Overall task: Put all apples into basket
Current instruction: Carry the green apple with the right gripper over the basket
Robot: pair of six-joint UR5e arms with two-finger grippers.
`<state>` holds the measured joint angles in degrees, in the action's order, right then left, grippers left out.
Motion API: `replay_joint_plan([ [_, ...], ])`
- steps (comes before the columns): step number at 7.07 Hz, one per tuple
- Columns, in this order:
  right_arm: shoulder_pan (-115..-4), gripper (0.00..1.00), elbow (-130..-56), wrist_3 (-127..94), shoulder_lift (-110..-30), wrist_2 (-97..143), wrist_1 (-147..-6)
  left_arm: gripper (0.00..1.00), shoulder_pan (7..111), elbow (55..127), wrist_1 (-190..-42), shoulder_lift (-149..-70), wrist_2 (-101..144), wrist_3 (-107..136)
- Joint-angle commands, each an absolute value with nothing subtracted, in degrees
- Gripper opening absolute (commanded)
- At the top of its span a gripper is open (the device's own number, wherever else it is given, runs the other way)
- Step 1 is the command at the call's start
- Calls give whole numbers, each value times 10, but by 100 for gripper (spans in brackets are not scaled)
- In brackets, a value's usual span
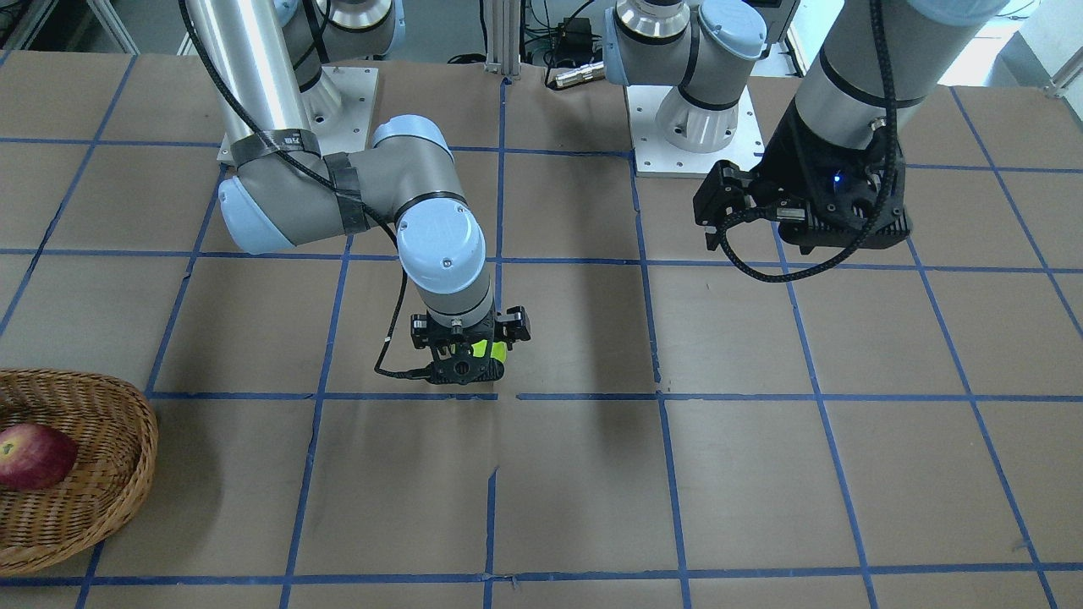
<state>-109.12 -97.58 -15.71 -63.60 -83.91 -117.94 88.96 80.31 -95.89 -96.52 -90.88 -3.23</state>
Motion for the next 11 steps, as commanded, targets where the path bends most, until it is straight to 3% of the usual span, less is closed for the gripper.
replay_joint_plan([
  [1,-1094,100,-985,-160,-626,-838,-1194,100,889,803,-959,-965,-909,-33],
  [2,-1096,98,-985,-156,-622,-839,-1194,100,889,803,-959,-965,-909,-33],
  [3,-1096,32,-984,-157,-622,-838,-1194,100,888,803,-959,-965,-909,-33],
  [4,-1095,0,-983,-153,-626,-839,-1194,100,888,803,-959,-965,-909,-33],
  [7,-1058,0,-941,-142,-678,-862,-1161,100,888,803,-959,-965,-909,-33],
  [11,-794,0,-861,80,-695,-909,-1125,100,886,803,-959,-964,-909,-33],
])
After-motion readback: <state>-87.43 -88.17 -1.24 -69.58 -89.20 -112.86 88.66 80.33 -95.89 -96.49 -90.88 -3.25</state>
